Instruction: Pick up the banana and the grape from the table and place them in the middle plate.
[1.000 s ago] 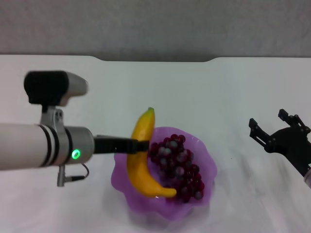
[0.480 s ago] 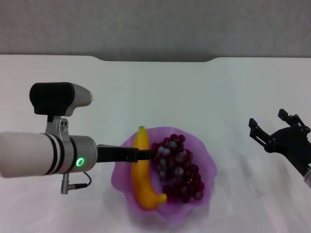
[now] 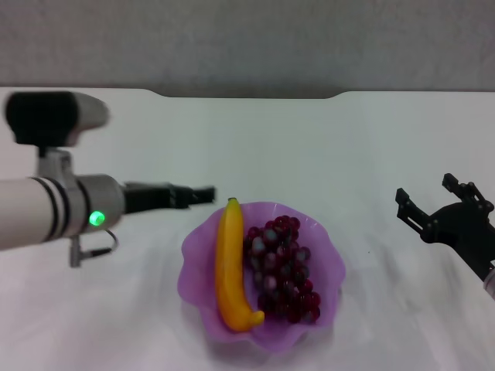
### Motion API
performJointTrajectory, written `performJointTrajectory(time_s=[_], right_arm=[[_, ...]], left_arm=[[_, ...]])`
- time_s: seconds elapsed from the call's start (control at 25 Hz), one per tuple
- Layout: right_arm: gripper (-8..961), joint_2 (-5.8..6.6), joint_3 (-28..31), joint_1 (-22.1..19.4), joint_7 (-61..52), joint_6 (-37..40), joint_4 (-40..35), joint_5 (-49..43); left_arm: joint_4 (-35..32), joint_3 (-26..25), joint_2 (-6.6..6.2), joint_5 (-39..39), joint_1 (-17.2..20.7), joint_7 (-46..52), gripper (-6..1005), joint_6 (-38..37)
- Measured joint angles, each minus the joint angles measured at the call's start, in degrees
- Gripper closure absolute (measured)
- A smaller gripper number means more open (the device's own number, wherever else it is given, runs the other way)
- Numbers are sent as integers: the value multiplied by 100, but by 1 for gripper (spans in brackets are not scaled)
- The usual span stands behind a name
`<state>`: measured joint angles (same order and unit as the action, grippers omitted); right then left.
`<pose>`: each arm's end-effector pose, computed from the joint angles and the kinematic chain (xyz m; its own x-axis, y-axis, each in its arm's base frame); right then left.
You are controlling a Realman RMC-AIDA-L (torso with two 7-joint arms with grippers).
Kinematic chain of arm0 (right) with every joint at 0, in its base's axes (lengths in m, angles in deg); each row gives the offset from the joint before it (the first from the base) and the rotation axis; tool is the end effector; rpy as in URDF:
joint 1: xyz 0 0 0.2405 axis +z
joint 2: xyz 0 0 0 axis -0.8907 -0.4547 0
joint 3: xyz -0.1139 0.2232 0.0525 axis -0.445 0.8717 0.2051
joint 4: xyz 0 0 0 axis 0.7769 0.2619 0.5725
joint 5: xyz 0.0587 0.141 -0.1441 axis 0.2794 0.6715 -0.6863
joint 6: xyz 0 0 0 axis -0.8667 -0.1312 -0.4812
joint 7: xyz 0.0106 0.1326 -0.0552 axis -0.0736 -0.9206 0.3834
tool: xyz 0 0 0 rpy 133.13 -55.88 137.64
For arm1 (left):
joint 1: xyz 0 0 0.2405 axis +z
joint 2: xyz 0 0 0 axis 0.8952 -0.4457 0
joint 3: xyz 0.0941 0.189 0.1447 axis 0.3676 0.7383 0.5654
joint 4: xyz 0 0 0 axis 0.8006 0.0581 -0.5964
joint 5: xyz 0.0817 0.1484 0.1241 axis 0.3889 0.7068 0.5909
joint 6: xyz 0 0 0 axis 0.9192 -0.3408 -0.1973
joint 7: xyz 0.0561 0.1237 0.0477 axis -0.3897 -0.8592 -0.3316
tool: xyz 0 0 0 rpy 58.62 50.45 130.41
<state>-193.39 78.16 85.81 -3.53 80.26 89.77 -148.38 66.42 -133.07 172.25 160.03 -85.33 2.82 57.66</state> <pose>0.3237 0.3280 -0.0447 0.7628 -0.1129 -0.6367 -0.6329 -0.3320 -0.6994 -0.2106 0.3794 -0.0299 0.5427 0.6861 0.4846 0.8348 -0.3768 -0.4014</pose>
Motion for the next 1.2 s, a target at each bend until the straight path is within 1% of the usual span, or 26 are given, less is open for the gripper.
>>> performJointTrajectory(time_s=[0.08, 0.2, 0.28, 0.32, 0.44, 0.48, 0.56, 0.6, 0.64, 0.68, 0.72, 0.8, 0.88, 1.0, 1.08, 1.2], right_arm=[[73, 0, 0, 0, 0, 0, 0, 0], [73, -1, 0, 0, 0, 0, 0, 14], [73, -5, 0, 2, 0, 0, 2, 22], [74, -6, 0, 5, 0, 0, 3, 22], [74, -8, 0, 10, 21, -8, 2, 12], [74, -8, 0, 10, 21, -8, 2, 12], [74, -9, -8, 33, 116, -39, 2, 0], [74, -9, -19, 46, 186, -51, 1, 0], [74, -9, -40, 57, 237, -52, 4, -3], [74, -9, -69, 65, 274, -47, 9, -6], [74, -9, -102, 67, 292, -40, 9, -8], [74, -9, -135, 89, 298, -23, 6, -7], [74, -9, -133, 129, 355, -37, -1, 12], [74, -18, -72, 156, 663, -71, -82, 162], [74, -22, -55, 158, 876, -80, -137, 422], [74, -12, -49, 149, 1002, -82, -218, 769]], left_arm=[[-18, -137, 8, 23, 116, -284, 134, -391], [-27, 54, 29, -83, 469, -826, 100, -1491], [-78, 458, 33, -195, 755, -1140, 100, -2616], [-129, 658, 31, -221, 844, -1199, 100, -3054], [-529, 1484, 24, -228, 1044, -1270, 101, -4867], [-767, 1807, 24, -206, 1059, -1245, 101, -5565], [-1260, 2290, 23, -155, 983, -1091, 101, -6589], [-1766, 2650, 21, -92, 848, -852, 101, -7303], [-1920, 2735, 19, -62, 798, -728, 102, -7512], [-2518, 3041, 13, 72, 581, -229, 102, -8104], [-2939, 3223, 10, 176, 420, 213, 102, -8478], [-3718, 3350, 9, 443, 134, 1265, 102, -8894], [-4493, 3366, 5, 763, -149, 2477, 102, -9185], [-5371, 3330, -28, 1278, -404, 4064, 102, -9509], [-5677, 3274, -27, 1361, -448, 4528, 101, -9598], [-5800, 3141, -17, 1325, -407, 4500, 101, -9583]])
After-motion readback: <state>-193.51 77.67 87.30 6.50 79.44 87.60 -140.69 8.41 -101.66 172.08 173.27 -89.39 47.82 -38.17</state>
